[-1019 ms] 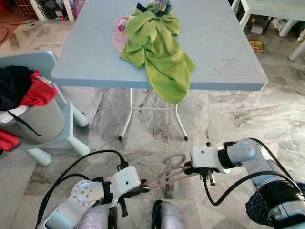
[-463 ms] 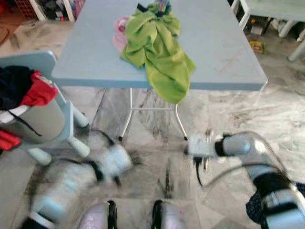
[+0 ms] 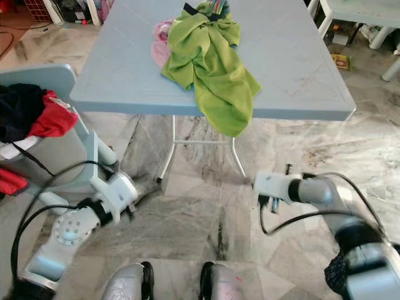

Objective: Hang hanger

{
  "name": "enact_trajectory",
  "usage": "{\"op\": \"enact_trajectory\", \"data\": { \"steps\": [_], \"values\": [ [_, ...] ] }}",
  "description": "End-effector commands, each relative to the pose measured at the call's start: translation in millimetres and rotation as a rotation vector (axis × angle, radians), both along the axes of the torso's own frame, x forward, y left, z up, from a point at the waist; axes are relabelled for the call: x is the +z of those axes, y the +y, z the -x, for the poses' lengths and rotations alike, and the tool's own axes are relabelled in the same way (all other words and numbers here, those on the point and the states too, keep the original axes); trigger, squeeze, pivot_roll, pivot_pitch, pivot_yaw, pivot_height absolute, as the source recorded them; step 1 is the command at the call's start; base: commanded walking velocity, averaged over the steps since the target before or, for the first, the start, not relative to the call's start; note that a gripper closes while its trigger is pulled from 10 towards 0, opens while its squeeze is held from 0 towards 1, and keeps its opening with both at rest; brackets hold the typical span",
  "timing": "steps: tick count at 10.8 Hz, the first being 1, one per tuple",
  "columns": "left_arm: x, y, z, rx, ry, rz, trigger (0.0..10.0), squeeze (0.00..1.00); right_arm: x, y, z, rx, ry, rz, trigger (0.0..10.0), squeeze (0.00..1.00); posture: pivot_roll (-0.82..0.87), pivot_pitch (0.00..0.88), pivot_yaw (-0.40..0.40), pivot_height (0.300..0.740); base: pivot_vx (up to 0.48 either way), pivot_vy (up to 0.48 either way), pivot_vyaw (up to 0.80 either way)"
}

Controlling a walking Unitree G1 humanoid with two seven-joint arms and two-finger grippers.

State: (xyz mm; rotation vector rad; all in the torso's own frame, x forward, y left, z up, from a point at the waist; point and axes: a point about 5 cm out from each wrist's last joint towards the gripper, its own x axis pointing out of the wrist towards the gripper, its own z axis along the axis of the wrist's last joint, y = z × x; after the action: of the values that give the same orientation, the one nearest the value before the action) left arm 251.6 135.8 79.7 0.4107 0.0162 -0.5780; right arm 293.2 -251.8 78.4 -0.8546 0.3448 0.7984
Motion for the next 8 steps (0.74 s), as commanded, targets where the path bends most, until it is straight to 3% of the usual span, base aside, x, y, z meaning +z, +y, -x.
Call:
{"op": "enact_trajectory", "data": {
  "steps": [1,3,4,5,6,7,8],
  "values": [
    [-7.1,4.4,5.4,0.104,0.018,0.042,10.0,1.0,-13.1,-7.1,14.9,-0.133,-0.012,-0.127,0.0,0.0,0.04,0.181,-0.043,0.74,0.0,0.0,0.0],
    [-12.6,-0.8,13.9,0.124,0.047,0.1,10.0,1.0,-41.7,-4.0,48.0,-0.284,-0.012,-0.275,0.0,0.0,0.02,0.191,-0.032,0.74,0.0,0.0,0.0],
    [-13.9,-4.8,13.1,0.126,0.065,0.132,10.0,0.82,-48.1,2.8,56.0,-0.353,-0.043,-0.372,0.0,0.0,0.02,0.19,-0.028,0.74,0.0,0.0,0.0],
    [-7.5,-9.4,9.0,0.148,0.06,0.207,10.0,0.0,-53.2,4.1,61.5,-0.445,-0.056,-0.431,3.1,0.0,0.02,0.191,-0.028,0.74,0.0,0.0,0.0],
    [-4.4,-9.1,6.1,0.166,0.062,0.224,10.0,0.0,-58.6,1.2,65.8,-0.517,-0.053,-0.424,2.6,0.0,0.02,0.193,-0.03,0.74,0.0,0.0,0.0],
    [-6.1,-6.5,5.9,0.192,0.084,0.246,10.0,0.0,-64.1,-1.6,69.6,-0.68,-0.058,-0.477,10.0,0.0,0.02,0.197,-0.032,0.74,0.0,0.341,0.0],
    [-7.5,-7.4,8.0,0.187,0.097,0.246,10.0,0.0,-68.8,6.2,73.2,-0.696,-0.034,-0.492,10.0,0.0,0.02,0.2,-0.033,0.74,0.0,0.461,0.0]
  ]
}}
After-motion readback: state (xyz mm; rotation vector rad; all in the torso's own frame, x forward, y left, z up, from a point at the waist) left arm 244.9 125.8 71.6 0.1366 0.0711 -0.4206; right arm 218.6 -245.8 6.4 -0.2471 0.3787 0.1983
